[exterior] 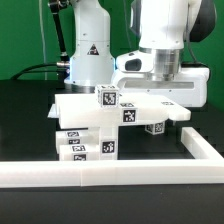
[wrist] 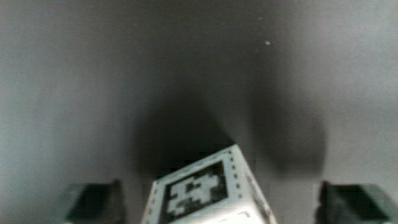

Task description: Assemble chair

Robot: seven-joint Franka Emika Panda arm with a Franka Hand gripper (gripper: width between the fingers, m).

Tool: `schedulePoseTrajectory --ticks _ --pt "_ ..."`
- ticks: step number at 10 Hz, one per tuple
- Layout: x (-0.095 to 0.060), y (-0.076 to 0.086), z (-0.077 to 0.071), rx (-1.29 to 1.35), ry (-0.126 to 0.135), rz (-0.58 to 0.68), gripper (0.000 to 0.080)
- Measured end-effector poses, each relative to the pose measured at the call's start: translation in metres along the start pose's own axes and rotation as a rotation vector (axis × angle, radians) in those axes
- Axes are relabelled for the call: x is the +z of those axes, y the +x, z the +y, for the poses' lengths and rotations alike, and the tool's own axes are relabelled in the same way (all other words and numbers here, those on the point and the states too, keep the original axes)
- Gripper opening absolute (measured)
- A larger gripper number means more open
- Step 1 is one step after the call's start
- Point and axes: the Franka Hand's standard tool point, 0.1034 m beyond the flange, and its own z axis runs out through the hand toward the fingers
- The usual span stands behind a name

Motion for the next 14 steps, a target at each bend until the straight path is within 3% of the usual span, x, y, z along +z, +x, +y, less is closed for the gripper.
schedulePoseTrajectory --ticks 1,2,3,9,14 --pt "0.000 0.001 0.001 0.002 0.000 0.001 0.0426" --pt "0.000 0.000 0.001 0.002 0.000 0.000 0.0426" --pt "0.000 0.000 0.001 0.003 0.000 0.000 0.0284" --pt "-0.001 0.001 0.003 0.007 0.000 0.001 0.0285" --pt "-0.033 0.001 0.038 0.075 0.016 0.025 0.0285"
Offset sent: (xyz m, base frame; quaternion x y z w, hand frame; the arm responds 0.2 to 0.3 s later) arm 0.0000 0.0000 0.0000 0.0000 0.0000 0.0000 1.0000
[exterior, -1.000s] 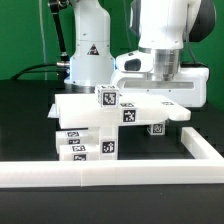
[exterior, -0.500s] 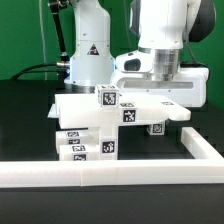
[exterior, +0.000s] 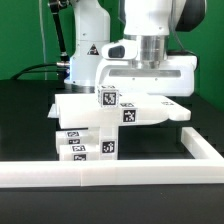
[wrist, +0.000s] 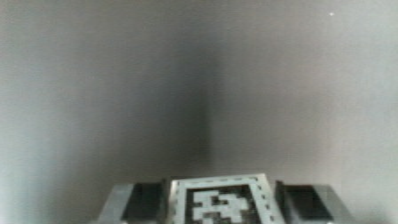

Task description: Assemble chair

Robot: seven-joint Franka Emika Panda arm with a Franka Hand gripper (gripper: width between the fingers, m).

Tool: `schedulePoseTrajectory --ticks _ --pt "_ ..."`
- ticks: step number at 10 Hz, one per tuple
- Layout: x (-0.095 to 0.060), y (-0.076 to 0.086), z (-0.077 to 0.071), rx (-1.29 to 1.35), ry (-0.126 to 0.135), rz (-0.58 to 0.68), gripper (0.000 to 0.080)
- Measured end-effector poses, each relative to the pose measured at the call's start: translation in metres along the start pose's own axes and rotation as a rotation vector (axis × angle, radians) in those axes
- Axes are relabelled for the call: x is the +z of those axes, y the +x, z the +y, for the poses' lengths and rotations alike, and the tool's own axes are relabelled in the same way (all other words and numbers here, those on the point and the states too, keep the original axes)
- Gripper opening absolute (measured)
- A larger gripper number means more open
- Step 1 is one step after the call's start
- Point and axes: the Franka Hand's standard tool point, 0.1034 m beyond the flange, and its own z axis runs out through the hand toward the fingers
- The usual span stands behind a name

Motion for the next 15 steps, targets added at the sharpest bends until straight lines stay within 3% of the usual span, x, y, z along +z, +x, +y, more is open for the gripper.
schedulePoseTrajectory --ticks 3,4,9,11,13,15 --pt "-0.038 0.000 0.009 0.079 0.055 -0.043 0.0285" --pt "-0.046 0.001 0.010 0.097 0.063 -0.036 0.0287" --pt "-0.041 0.000 0.013 0.095 0.055 -0.043 0.0287" --pt "-0.060 0.009 0.032 0.030 0.058 -0.031 0.0287" --pt "-0.075 0.029 0.047 0.010 0.063 -0.030 0.0287" --pt "-0.072 0.026 0.046 0.008 0.060 -0.029 0.0287"
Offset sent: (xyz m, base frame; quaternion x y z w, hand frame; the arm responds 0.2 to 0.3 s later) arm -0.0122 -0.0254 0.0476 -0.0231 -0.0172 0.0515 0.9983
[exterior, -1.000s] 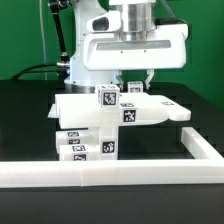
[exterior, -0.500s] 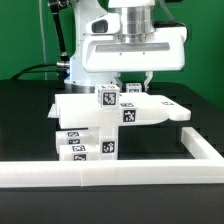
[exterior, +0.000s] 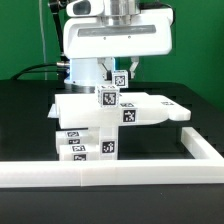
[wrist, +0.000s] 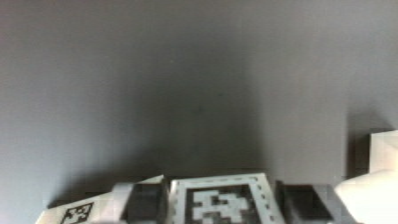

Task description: Assemble chair

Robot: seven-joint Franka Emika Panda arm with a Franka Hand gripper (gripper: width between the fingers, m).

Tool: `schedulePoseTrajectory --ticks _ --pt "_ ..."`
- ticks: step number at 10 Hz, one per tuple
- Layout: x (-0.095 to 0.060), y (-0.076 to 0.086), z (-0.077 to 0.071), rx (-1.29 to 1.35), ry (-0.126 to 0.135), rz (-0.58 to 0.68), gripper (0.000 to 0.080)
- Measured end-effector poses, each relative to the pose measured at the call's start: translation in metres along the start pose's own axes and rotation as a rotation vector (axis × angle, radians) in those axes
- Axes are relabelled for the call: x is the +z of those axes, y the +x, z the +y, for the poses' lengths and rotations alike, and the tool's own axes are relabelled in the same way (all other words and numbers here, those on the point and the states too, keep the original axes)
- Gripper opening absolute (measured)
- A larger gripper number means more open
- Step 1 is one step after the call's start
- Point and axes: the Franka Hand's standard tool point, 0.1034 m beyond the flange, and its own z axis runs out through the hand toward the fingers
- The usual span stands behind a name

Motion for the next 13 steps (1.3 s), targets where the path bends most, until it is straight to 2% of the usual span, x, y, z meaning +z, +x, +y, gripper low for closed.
schedulePoseTrajectory --ticks 2,4,5,9,11,13 --pt "-0.002 0.001 0.003 -0.034 -0.003 0.000 0.0287" --pt "-0.024 0.027 0.029 -0.137 -0.007 0.030 0.0287" --pt "-0.031 0.039 0.033 -0.156 -0.008 0.046 0.0287" --pt "-0.030 0.038 0.033 -0.162 -0.010 0.043 0.0287" --pt "-0.034 0.058 0.040 -0.279 -0.029 0.059 0.0287" --pt "-0.033 0.062 0.040 -0.319 -0.036 0.060 0.0287"
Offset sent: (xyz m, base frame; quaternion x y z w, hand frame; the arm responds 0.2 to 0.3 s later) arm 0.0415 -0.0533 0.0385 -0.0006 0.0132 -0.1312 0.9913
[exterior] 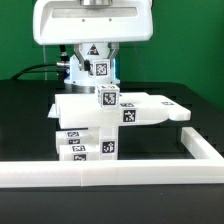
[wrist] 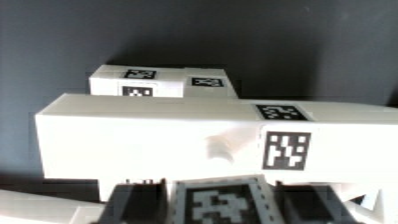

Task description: Assemble chair

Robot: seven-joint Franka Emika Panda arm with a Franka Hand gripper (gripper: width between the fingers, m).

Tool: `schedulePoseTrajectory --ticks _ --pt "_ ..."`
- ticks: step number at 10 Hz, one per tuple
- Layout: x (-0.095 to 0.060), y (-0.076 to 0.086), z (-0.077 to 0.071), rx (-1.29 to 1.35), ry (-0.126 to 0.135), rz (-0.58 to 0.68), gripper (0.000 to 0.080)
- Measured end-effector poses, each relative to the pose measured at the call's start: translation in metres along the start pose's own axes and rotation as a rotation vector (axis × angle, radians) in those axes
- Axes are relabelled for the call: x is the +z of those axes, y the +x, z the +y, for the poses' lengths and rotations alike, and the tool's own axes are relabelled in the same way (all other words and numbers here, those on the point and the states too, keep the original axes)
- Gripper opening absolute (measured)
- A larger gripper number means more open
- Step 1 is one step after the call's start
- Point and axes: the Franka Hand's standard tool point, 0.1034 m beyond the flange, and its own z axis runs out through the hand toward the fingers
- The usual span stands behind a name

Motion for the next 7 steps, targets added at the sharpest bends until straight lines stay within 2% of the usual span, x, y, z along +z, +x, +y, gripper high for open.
schedulePoseTrajectory --ticks 3,7 --pt "0.001 -0.001 0.000 -0.001 -0.002 -0.002 0.0287" --pt "0.014 -0.006 0.002 -0.004 -0.008 -0.026 0.0287"
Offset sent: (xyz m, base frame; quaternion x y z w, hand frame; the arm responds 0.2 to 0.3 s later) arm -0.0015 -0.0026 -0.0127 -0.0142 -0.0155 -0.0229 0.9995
